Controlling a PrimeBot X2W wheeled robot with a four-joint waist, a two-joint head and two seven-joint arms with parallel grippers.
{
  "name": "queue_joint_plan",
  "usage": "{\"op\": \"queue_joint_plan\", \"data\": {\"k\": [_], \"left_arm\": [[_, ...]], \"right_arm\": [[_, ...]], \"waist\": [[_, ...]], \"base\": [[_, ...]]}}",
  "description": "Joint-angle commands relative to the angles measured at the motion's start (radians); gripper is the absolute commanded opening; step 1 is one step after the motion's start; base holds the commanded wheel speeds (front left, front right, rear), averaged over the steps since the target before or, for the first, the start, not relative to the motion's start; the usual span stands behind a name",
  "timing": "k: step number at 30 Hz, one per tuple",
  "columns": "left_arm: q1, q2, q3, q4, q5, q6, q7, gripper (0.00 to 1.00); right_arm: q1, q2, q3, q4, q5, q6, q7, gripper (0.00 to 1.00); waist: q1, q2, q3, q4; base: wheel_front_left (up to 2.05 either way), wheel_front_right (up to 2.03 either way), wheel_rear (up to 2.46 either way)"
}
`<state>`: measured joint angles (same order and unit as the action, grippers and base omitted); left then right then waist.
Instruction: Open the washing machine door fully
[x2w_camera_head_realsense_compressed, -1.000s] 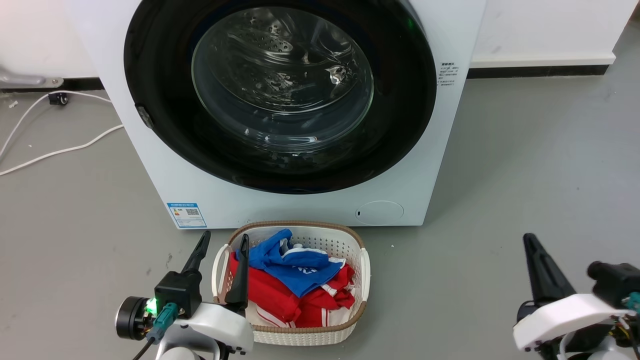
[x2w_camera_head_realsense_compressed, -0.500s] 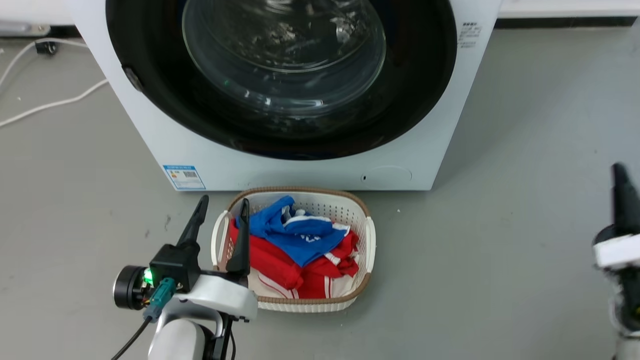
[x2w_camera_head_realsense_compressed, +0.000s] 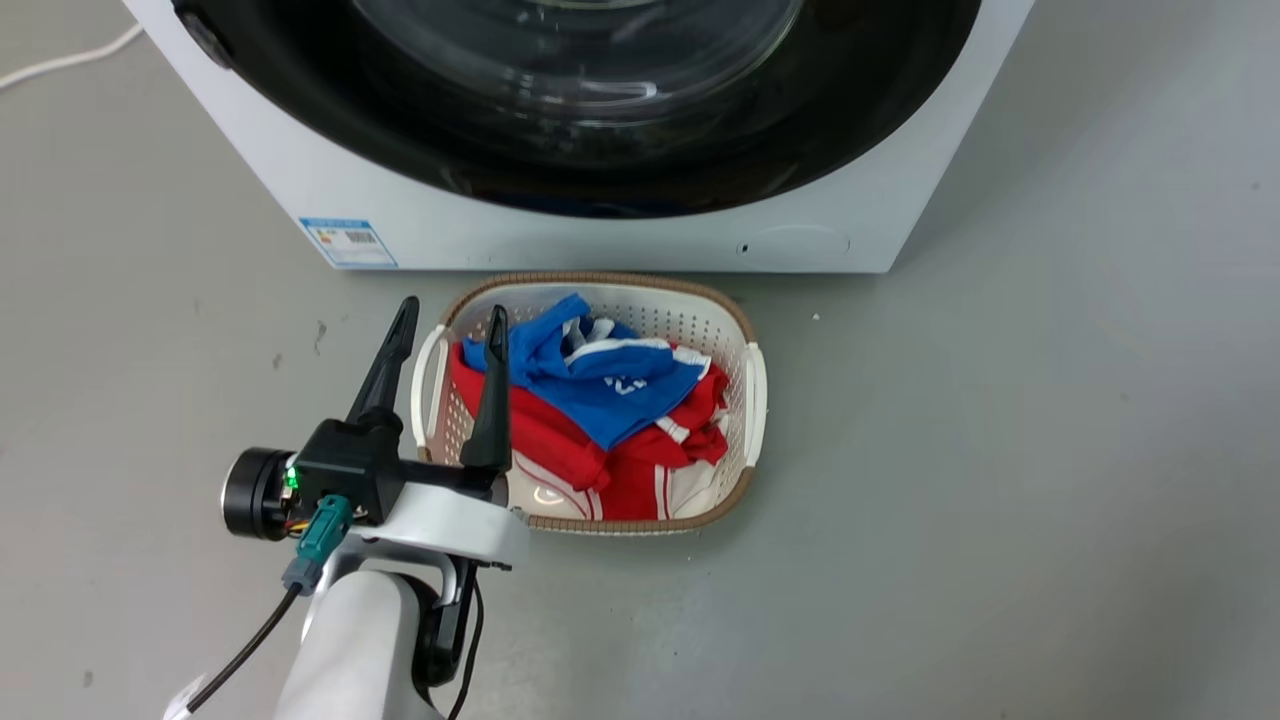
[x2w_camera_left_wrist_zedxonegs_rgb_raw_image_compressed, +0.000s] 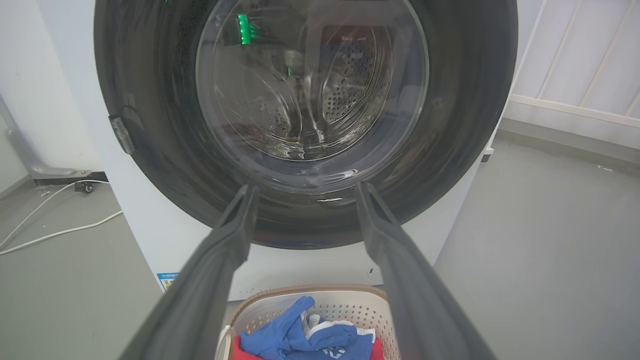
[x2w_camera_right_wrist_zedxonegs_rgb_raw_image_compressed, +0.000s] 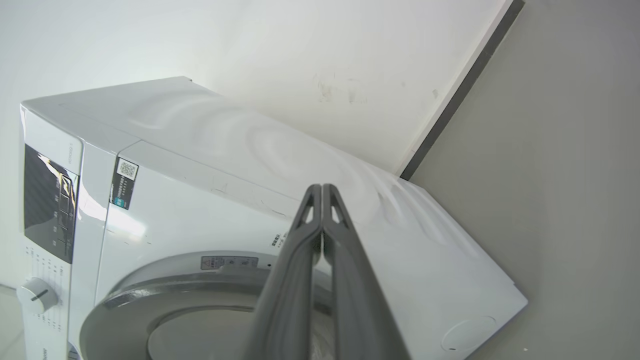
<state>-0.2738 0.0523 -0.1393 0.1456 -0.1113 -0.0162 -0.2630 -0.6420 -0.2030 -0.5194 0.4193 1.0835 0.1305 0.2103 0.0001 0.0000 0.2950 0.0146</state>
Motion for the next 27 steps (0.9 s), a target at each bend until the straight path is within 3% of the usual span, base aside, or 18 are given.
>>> {"op": "queue_joint_plan", "data": {"k": [1, 7, 13, 21, 27], "left_arm": [[-0.018, -0.001, -0.004, -0.007, -0.002, 0.006, -0.003, 1.00], [-0.045, -0.002, -0.024, -0.028, -0.009, 0.018, -0.003, 1.00], [-0.069, -0.002, -0.056, -0.051, -0.032, 0.031, -0.003, 1.00], [-0.091, -0.002, -0.092, -0.090, -0.040, 0.052, -0.003, 1.00], [-0.107, -0.002, -0.116, -0.109, -0.047, 0.064, -0.003, 1.00]], "right_arm": [[-0.050, -0.003, -0.016, 0.022, 0.046, 0.000, 0.033, 0.00], [-0.235, -0.031, -0.069, 0.168, 0.214, 0.000, 0.234, 0.00], [-0.410, -0.069, -0.069, 0.301, 0.270, 0.000, 0.377, 0.00], [-0.604, -0.096, 0.026, 0.417, 0.199, 0.000, 0.529, 0.00], [-0.678, -0.102, 0.084, 0.449, 0.124, 0.000, 0.576, 0.00]], "waist": [[-0.0001, 0.0000, 0.031, 0.012], [-0.0001, 0.0000, 0.073, 0.038], [-0.0001, 0.0000, 0.112, 0.073], [-0.0001, 0.0000, 0.167, 0.115], [-0.0001, 0.0000, 0.197, 0.139]], "base": [[0.00, 0.00, 0.00], [0.00, 0.00, 0.00], [0.00, 0.00, 0.00], [0.00, 0.00, 0.00], [0.00, 0.00, 0.00]]}}
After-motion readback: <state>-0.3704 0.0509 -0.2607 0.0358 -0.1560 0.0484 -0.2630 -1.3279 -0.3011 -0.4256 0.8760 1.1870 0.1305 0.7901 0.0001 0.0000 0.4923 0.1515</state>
